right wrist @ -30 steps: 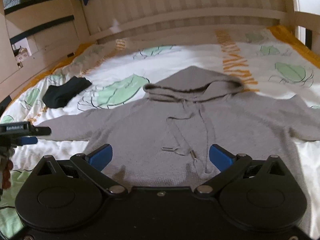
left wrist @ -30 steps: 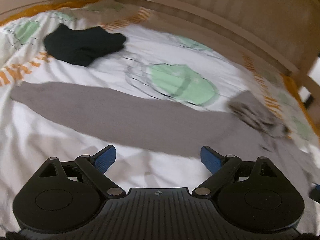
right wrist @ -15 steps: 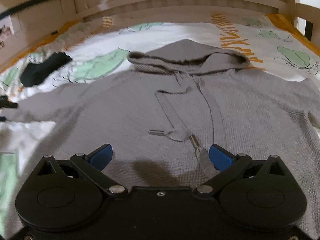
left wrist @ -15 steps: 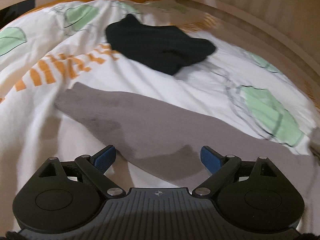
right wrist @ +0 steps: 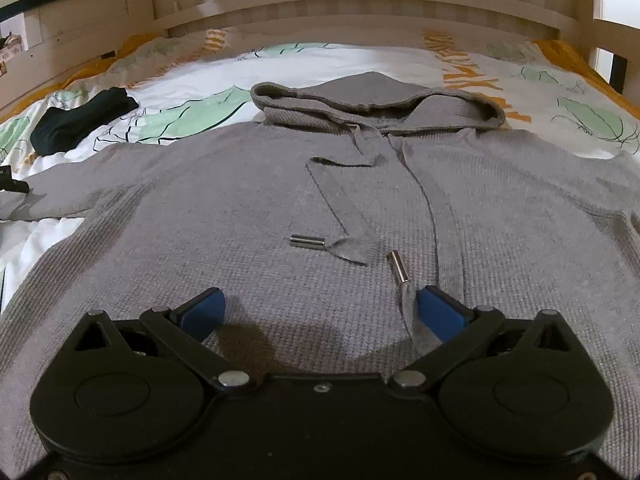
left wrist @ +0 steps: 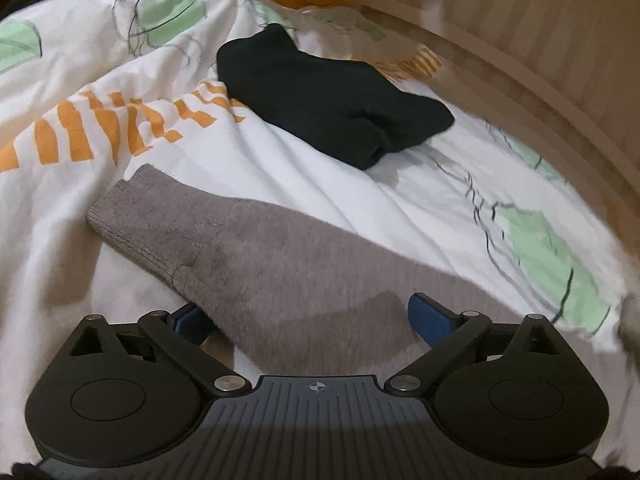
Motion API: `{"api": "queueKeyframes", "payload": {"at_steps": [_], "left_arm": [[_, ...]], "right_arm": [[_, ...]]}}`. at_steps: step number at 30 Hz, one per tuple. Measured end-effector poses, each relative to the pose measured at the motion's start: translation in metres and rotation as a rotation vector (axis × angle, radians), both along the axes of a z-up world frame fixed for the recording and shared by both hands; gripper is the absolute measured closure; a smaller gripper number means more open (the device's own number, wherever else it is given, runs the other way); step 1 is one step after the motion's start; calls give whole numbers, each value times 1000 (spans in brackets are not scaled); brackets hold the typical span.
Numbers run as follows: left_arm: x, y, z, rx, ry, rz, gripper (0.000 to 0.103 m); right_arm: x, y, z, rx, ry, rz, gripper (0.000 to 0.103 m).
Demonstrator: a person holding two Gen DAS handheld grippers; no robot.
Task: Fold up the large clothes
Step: 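Move the left gripper to the sleeve cuff and close on it, then fold the held sleeve across the dress body with the left gripper, release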
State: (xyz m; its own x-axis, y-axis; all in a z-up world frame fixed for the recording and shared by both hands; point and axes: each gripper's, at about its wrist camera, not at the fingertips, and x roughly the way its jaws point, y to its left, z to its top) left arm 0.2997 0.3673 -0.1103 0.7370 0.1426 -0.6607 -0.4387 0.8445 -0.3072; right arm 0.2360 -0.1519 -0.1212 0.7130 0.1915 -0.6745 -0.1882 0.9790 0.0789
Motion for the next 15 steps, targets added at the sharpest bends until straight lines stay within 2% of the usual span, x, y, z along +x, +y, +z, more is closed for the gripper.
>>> {"api": "queueKeyframes", "payload": {"at_steps": [1,2,3,5,7,11,15], "left_arm": [[1,3,2,-13,-4,12,13],[3,6,3,-15,-5,26,34],[4,9,4,-11,-2,44,64],[5,15,7,-23,22,84,94],[3,19,12,-69,-4,82,96],[1,1,46,-3,-43,36,96],[1,-19,88,-19,-81,-27,96]], "right_arm": [[0,0,0,0,-1,1,0],[0,0,0,2,-2,0,0],[0,0,-1,3,-2,0,0],[0,-1,-1,4,-2,0,0],[0,-1,-1,4,-2,0,0],[0,-1,0,9,1,4,0],[2,-1,3,6,16,9,0]]}}
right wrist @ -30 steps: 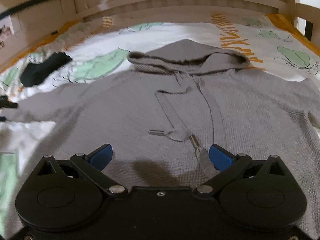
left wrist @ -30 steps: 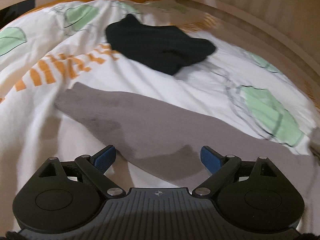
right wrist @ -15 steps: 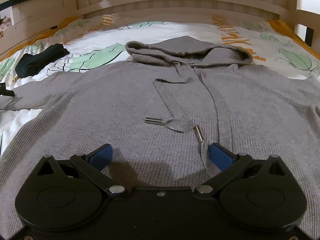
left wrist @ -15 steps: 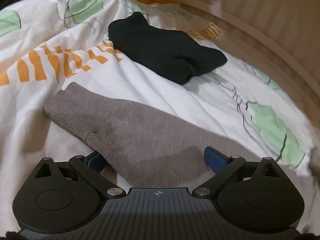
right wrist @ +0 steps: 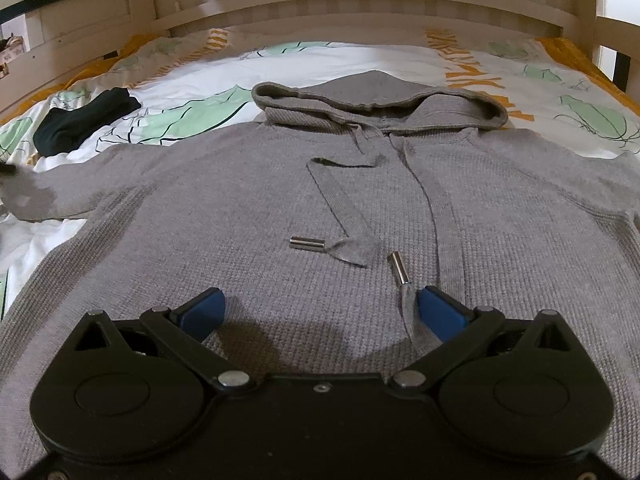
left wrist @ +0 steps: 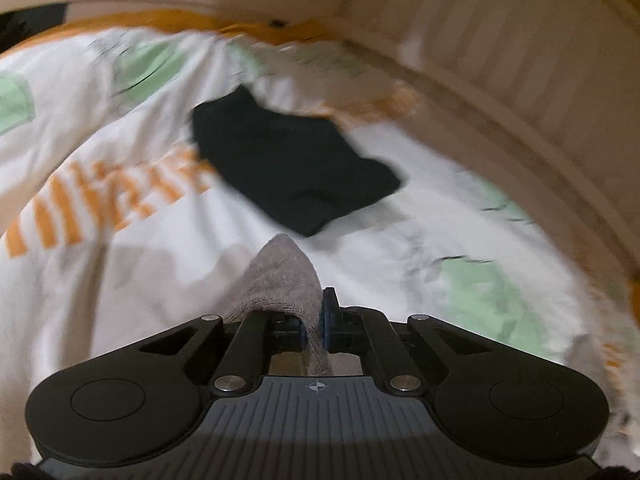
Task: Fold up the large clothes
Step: 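Fold the held sleeve across the dress body with the left gripper, release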
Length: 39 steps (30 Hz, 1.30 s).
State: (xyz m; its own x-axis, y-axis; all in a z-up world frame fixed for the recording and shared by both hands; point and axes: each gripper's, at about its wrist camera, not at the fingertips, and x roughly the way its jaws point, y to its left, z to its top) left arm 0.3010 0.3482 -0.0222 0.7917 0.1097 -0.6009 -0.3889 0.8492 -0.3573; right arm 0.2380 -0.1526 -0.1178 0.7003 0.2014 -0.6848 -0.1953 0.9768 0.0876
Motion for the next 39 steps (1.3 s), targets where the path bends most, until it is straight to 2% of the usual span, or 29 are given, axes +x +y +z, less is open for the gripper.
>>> {"api": "queueKeyframes", "payload": {"at_steps": [3,6,9,13,16,21,26,29,32,36,39], "left_arm": [[1,-28,39,49,-54,-91,96],[2,-65,74,121,-89,-184,96],[1,-103,101,150,-124,-271,96],[5,-162,125,154,-159,-391,96],[10,-212,130,162,-179,-490,96],[28,-297,108,147,-160,-634,96],[42,-375,51,158,-87,-749,96],[50,-403,18,114,-25,-788,95],[47,-427,-12,107,29,-838,93],[34,-449,-31,95,82,-896,63],[17,-443,-34,72,73,-938,50]], "right_arm": [[0,-1,9,4,23,-7,2],[-7,-11,24,81,36,-22,3],[-17,-22,39,120,36,-26,3],[-31,-36,54,152,35,-17,3],[-43,-47,62,167,31,-18,3],[-60,-68,70,177,17,-35,3],[-73,-90,69,195,17,-73,3],[-77,-103,66,215,29,-101,3],[-78,-113,62,227,44,-130,3],[-80,-123,56,233,61,-158,3],[-79,-126,53,232,73,-168,3]]}}
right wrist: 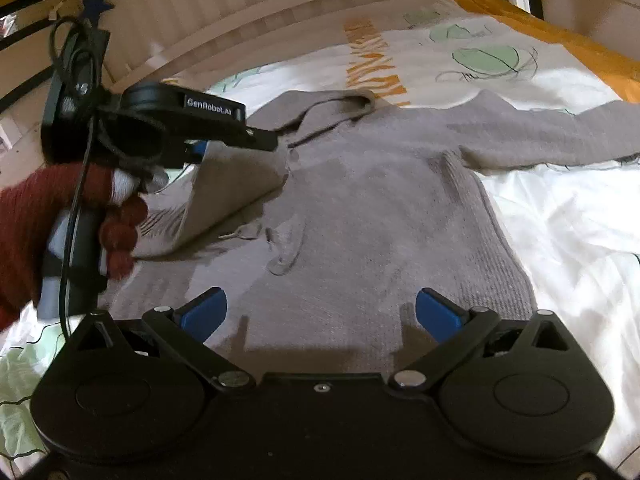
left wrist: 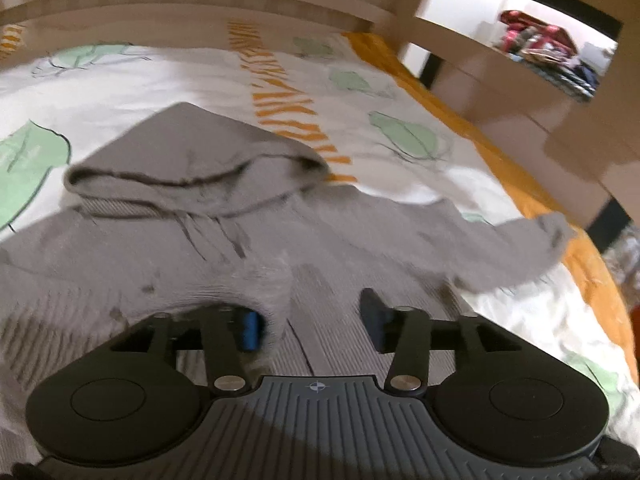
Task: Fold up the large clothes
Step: 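Fold the held sleeve across the dress body with the left gripper, release, then grasp the other sleeve cuff with the right gripper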
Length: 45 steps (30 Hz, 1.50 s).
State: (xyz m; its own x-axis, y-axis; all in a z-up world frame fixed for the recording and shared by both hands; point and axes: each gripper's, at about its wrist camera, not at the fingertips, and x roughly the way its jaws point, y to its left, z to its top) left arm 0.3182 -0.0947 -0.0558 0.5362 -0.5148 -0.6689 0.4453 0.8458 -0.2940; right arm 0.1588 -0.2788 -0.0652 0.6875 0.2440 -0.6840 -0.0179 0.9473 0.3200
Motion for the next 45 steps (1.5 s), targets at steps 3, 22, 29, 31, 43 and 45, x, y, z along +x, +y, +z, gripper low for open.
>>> {"api": "queueKeyframes", "payload": {"at_steps": [3,22,29,31,43,45], "left_arm": [[-22,15,1,-3,-43,-15,40],[-128,146,-50,109,-42,156,38],[-131,144,-55,119,-60,156,36],[-134,143,-57,121,-78,147,33],[-143,140,-62,136,-119,139,27],[-143,140,-62,133,-120,139,26]], "right_arm": [[2,0,-3,-6,11,0,2],[41,53,1,-190,-40,126,3],[81,82,-9,-328,-50,185,15],[93,85,-16,-354,-30,199,22],[104,-2,-17,-176,29,-35,31],[105,-7,-20,-112,41,-21,31]]}}
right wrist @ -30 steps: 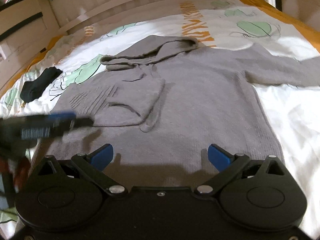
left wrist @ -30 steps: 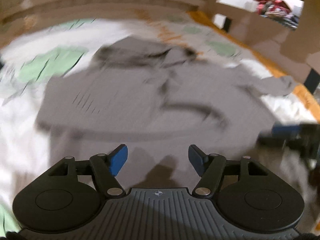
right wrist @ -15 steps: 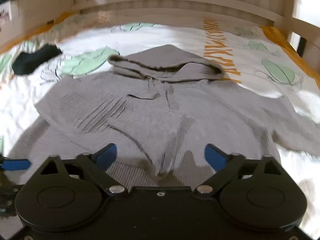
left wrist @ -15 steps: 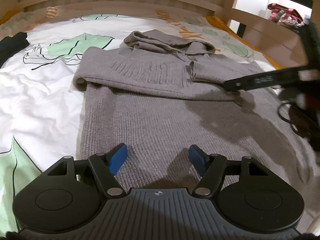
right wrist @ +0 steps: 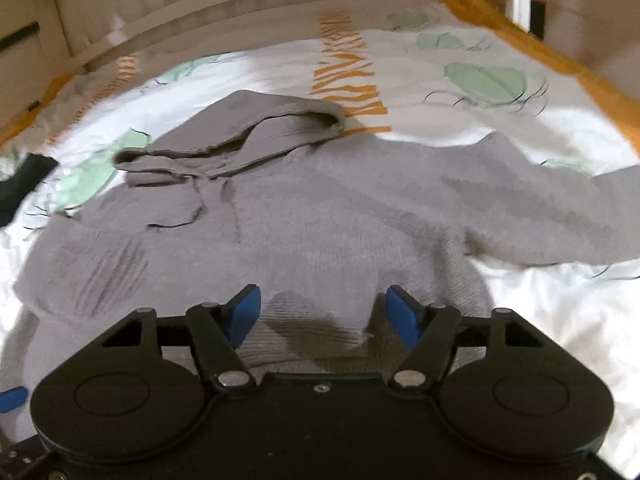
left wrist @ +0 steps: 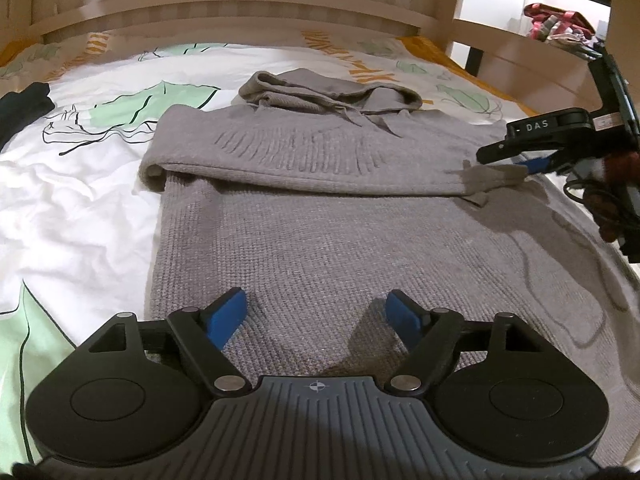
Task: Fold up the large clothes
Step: 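Grasp the other sleeve cuff with the right gripper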
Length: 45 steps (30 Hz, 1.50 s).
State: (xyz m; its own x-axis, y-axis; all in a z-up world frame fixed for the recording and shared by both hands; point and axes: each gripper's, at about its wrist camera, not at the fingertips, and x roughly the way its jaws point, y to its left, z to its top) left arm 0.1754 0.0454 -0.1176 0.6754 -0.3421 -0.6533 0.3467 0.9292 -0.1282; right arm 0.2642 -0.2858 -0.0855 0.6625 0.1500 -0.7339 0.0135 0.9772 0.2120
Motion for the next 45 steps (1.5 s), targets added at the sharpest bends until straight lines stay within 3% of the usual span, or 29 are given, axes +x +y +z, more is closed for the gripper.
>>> {"api": "queueKeyframes", "payload": {"at_steps": [3,6,8,11,16,19,21,25,26,29,30,31,32,34,40,42,44,45], "left_arm": [[-1,0,0,-1,0,0,26],[0,-1,0,1,-1,0,26],[0,-1,0,1,-1,0,25],[-1,-1,0,3,-3,0,24],[-1,-1,0,4,-3,0,24],[-1,-1,0,3,-3,0,24],[0,-2,0,1,-2,0,24],[1,-2,2,2,2,2,23],[1,-2,3,1,2,5,23],[2,1,9,-12,17,21,23],[3,3,13,-20,25,37,23],[4,6,18,-36,30,58,23],[5,10,25,-60,29,77,23],[9,19,39,-108,12,111,23],[50,34,50,-42,11,195,23],[63,41,47,-40,25,216,23],[75,51,46,-57,41,240,23],[81,56,47,-65,42,255,23]], "right_arm": [[0,-5,-7,68,27,-16,36],[2,-8,-8,98,21,-39,54],[3,-9,-6,106,13,-41,74],[9,-2,9,82,-12,1,86],[23,12,73,32,-167,122,88],[33,3,102,-10,-243,95,90],[41,-12,107,-67,-260,28,94],[63,-41,78,-107,-169,-78,93],[66,-44,67,-114,-136,-90,84],[59,-53,40,27,-98,-69,79],[54,-53,34,64,-92,-58,72],[50,-52,27,78,-79,-44,54],[49,-50,22,74,-70,-32,43],[43,-49,11,69,-45,-10,40],[31,-41,-7,119,-19,50,41],[30,-37,-8,132,-21,69,46],[34,-29,-10,121,-1,91,85],[35,-24,-9,106,-1,99,85]]}}
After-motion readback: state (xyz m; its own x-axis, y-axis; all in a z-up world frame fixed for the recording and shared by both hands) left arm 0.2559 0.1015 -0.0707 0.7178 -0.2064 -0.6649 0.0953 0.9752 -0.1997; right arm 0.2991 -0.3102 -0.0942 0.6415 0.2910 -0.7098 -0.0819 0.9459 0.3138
